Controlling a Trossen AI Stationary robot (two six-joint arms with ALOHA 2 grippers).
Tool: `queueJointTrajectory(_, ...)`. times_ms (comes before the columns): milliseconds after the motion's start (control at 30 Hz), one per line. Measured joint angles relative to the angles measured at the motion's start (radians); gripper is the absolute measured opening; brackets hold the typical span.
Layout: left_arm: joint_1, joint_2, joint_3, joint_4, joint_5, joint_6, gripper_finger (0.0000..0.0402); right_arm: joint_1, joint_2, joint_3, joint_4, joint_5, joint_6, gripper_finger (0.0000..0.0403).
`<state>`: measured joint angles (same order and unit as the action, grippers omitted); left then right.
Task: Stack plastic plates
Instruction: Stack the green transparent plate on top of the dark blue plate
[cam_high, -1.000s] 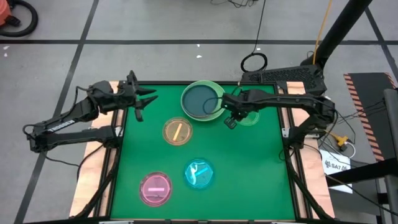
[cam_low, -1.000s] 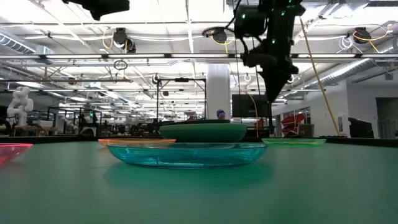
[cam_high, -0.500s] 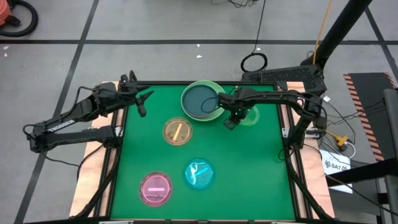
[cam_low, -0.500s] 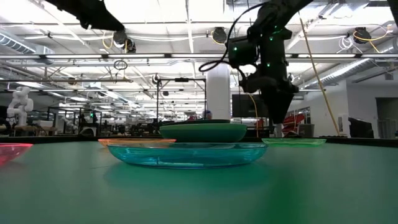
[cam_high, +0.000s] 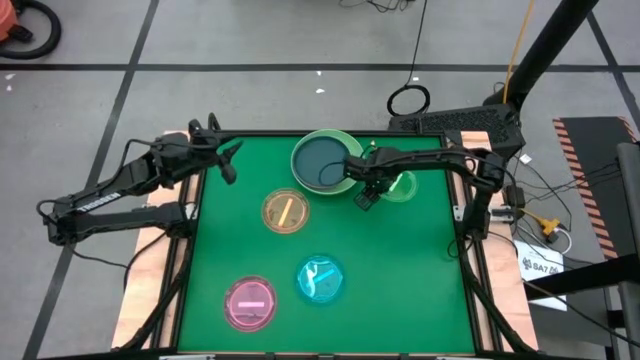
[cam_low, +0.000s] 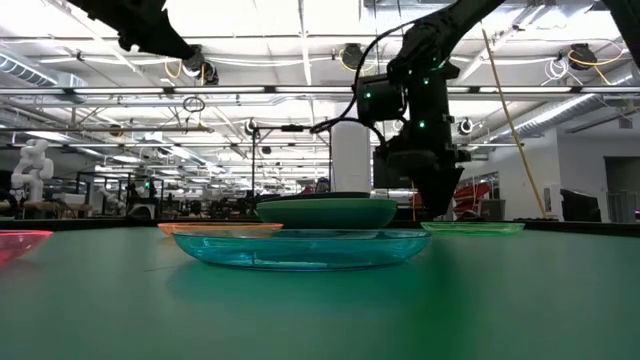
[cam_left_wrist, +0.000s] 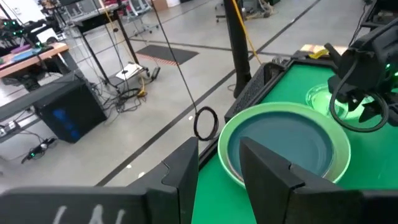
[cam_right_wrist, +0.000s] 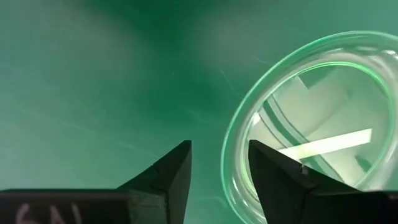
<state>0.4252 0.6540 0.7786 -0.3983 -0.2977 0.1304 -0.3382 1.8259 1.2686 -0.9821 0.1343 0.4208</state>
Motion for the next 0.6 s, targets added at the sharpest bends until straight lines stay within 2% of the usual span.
queueJointTrajectory(167,0.000,0.000,0.000,-0.020,0.000,0.017,0.0123,0.000,0.035,0.000,0.011,0.052,0.031,0.0150)
queueJointTrajectory(400,0.000,0.000,0.000,-0.026,0.000,0.022,0.0123,0.000,0.081,0.000,0.013,0.053,0.051,0.0148)
queueJointTrajectory(600,0.000,0.000,0.000,-0.026,0.000,0.032,0.0123,0.001,0.086,0.000,0.014,0.051,0.067,0.0110)
